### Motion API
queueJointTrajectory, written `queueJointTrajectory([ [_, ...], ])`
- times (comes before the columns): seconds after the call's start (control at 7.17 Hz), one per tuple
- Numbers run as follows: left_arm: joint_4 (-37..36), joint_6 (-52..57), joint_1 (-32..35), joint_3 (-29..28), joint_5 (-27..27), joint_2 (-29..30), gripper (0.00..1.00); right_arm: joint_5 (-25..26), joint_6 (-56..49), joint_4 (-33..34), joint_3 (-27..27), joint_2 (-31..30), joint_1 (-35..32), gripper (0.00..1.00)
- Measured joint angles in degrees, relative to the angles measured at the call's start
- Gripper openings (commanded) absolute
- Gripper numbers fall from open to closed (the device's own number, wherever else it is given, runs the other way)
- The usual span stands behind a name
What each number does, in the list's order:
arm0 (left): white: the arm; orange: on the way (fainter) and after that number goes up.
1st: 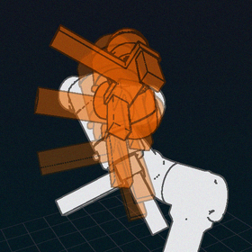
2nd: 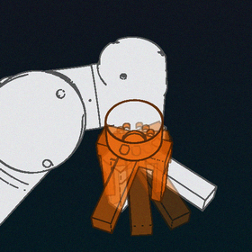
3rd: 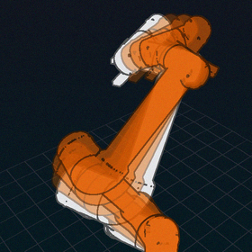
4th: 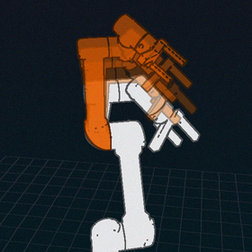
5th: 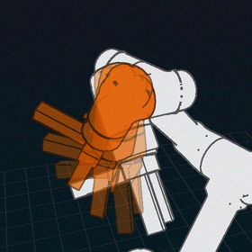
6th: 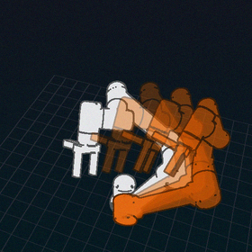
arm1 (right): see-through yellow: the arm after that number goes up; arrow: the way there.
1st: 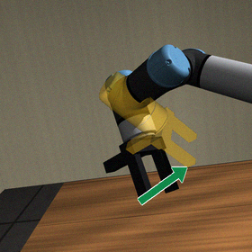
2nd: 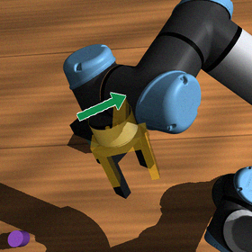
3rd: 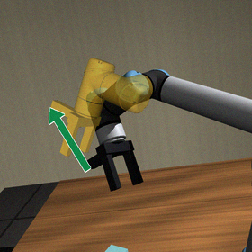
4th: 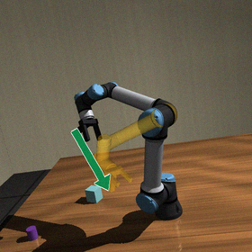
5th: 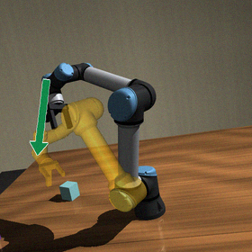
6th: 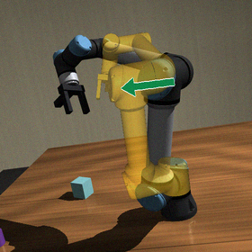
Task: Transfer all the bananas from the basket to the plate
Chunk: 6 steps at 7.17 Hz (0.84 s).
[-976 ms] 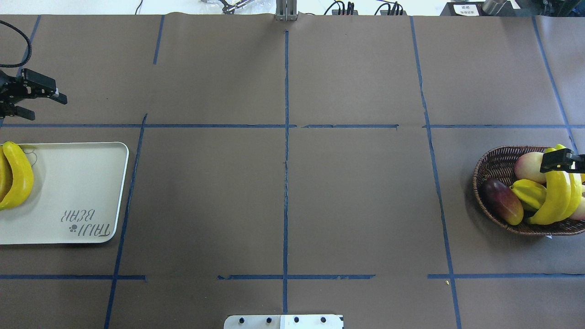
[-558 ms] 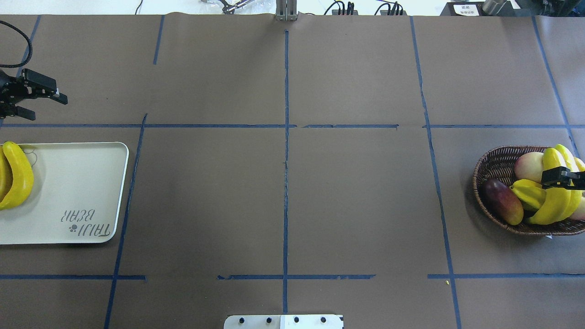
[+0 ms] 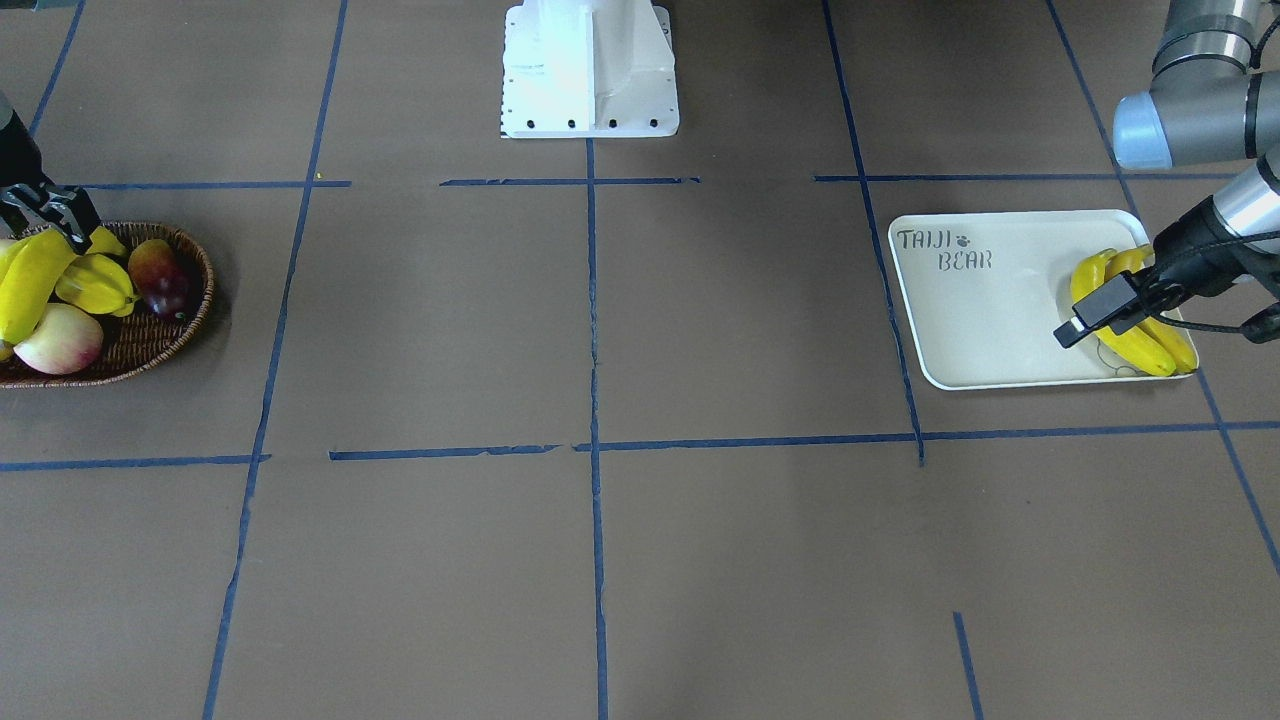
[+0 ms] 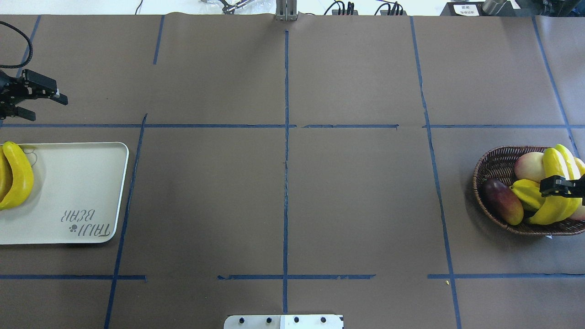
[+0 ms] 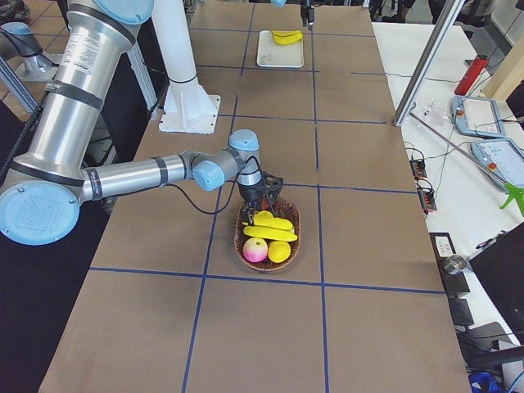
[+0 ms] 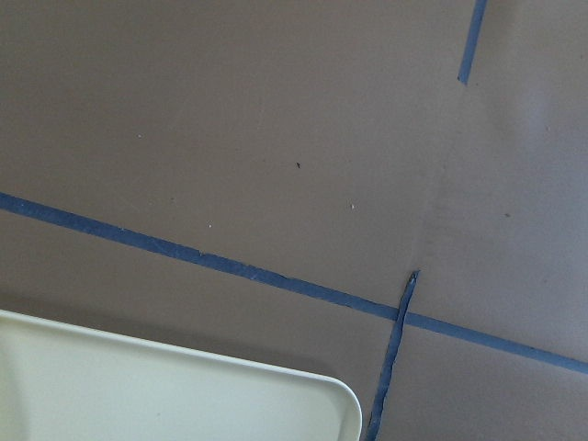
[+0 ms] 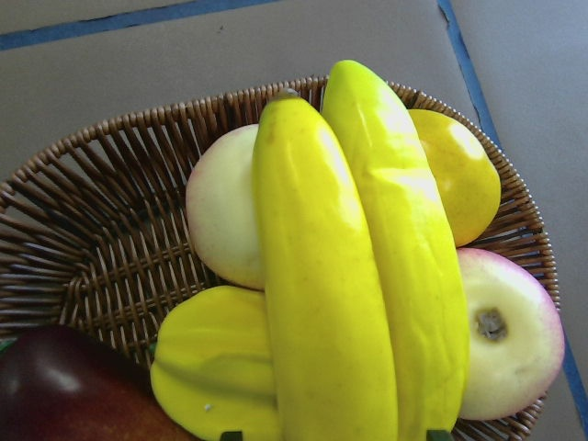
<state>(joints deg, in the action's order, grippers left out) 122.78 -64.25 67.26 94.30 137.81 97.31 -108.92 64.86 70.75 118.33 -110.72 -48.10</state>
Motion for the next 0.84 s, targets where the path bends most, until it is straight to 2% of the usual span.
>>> queueJointTrajectory([
  [0.42, 0.06, 0.00, -0.09, -0.38, -0.06, -0.01, 1.00, 0.51, 0.00, 0.99, -0.03, 0.40, 0.86, 0.63],
  [0.56, 0.07, 0.00, -0.10, -0.43, -0.05, -0.01, 1.00, 1.02, 0.00, 1.58, -0.03, 0.59, 1.27, 0.59],
  [0.7, 0.08, 0.02, -0.11, -0.47, -0.06, -0.01, 1.00, 1.48, 0.00, 2.23, -0.03, 0.76, 1.60, 0.50],
  [0.84, 0.08, 0.12, -0.11, -0.50, -0.08, -0.01, 1.00, 1.74, 0.00, 2.70, -0.03, 0.92, 1.77, 0.34],
])
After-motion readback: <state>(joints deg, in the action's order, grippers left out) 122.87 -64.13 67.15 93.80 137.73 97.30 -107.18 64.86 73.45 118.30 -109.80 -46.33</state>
